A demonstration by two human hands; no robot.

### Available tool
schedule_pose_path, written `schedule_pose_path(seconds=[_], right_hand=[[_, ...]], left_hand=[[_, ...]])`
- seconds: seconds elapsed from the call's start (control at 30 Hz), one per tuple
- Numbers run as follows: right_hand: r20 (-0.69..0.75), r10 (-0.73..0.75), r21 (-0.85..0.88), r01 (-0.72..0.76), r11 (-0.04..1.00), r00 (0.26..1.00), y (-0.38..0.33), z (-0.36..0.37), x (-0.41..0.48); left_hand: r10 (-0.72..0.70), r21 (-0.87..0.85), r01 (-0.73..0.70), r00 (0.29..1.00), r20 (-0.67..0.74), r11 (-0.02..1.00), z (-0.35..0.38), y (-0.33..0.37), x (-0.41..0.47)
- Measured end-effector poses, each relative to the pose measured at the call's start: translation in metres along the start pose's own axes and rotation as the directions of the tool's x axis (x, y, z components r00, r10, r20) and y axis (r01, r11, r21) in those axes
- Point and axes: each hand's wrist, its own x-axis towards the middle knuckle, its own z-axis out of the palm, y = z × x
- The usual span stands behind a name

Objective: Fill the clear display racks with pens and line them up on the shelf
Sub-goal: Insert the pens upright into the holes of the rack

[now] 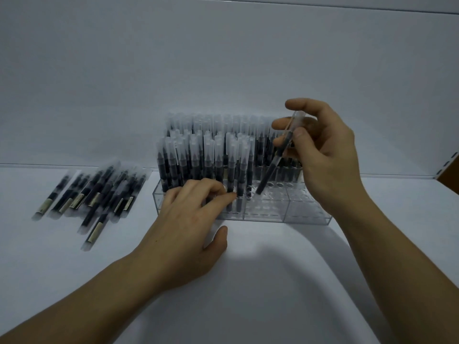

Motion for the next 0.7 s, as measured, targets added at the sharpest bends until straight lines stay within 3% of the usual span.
schedule_pose_path(seconds=[0.27,0.53,0.7], right_hand=[[0.023,-0.108,-0.08,0.109,0.991,0.994,0.003,0.006,-0.004],[0.146,-0.069,-0.124,0.087,0.988,0.987,0.008,0.014,-0.009],[0.091,-0.118,-0.221,0.136,0.966,0.989,0.011,0.02,-0.009]], left_hand=[[-0.002,0.003,0.002,1.0,0.006,1.0,0.0,0.0,0.0],[0.002,0.006,-0.002,1.0,0.0,1.0,0.001,0.0,0.0],[0.002,0.007,-0.002,1.0,-0.007,1.0,0.001,0.001,-0.001]])
